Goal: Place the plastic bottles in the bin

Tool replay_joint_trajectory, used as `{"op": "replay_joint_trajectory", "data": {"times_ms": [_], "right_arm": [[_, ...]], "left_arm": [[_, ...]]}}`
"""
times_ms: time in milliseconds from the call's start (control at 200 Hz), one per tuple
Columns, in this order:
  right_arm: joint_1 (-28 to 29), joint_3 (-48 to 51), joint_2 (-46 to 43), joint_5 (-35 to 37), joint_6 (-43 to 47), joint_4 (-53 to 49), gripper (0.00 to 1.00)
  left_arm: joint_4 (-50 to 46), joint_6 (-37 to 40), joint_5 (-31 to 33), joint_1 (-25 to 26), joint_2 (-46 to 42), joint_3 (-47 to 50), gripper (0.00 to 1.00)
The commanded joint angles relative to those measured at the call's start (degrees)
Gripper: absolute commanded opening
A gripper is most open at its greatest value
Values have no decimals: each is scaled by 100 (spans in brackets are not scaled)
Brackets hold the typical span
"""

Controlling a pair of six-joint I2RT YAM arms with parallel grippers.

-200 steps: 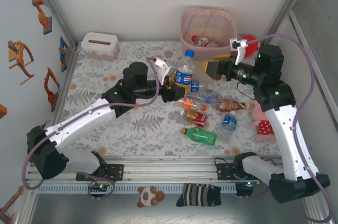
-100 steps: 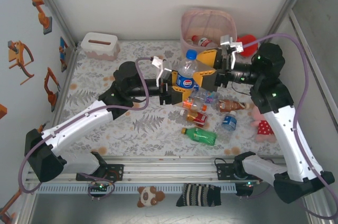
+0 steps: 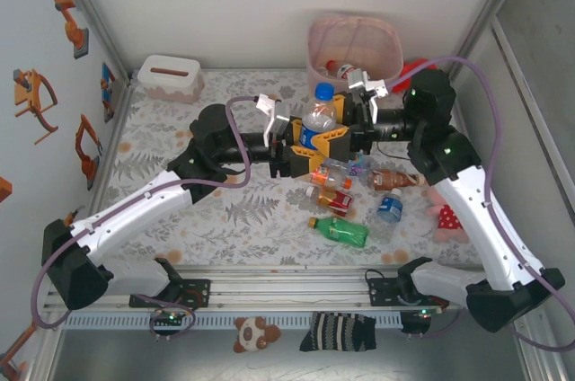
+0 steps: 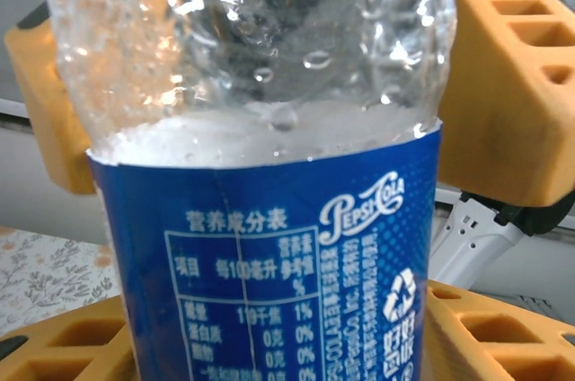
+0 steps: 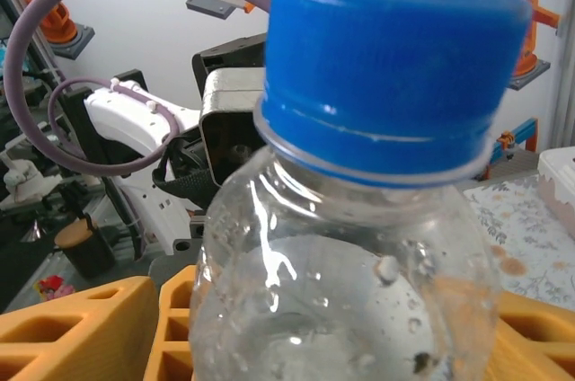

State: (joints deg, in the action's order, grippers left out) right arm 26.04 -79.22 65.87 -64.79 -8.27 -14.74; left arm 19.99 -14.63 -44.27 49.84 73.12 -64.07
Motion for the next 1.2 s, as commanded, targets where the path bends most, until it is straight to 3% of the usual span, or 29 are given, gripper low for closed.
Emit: {"op": "replay_joint_trajectory", "data": {"times_ms": [0, 185, 396, 651, 966, 1197], "right_arm": [[61, -146, -22, -170, 37, -13, 71], [79, -146, 40, -151, -163, 108, 60], [103, -146, 43, -90, -271, 194, 54], [104, -207, -37, 143, -259, 174, 51], [68, -851, 163, 1313, 45, -516, 51], [-338, -1729, 812, 2132, -147, -950, 49]], "left_arm": [[256, -57, -75, 3, -159, -195, 58], [255, -44, -66, -1, -162, -193, 58], [201, -22, -21, 3, -217, -154, 60], [-14, 128, 531, 4, -487, 34, 74], [-575, 499, 1481, -10, -1117, 522, 78], [-898, 650, 1861, -10, -1521, 742, 78]]}}
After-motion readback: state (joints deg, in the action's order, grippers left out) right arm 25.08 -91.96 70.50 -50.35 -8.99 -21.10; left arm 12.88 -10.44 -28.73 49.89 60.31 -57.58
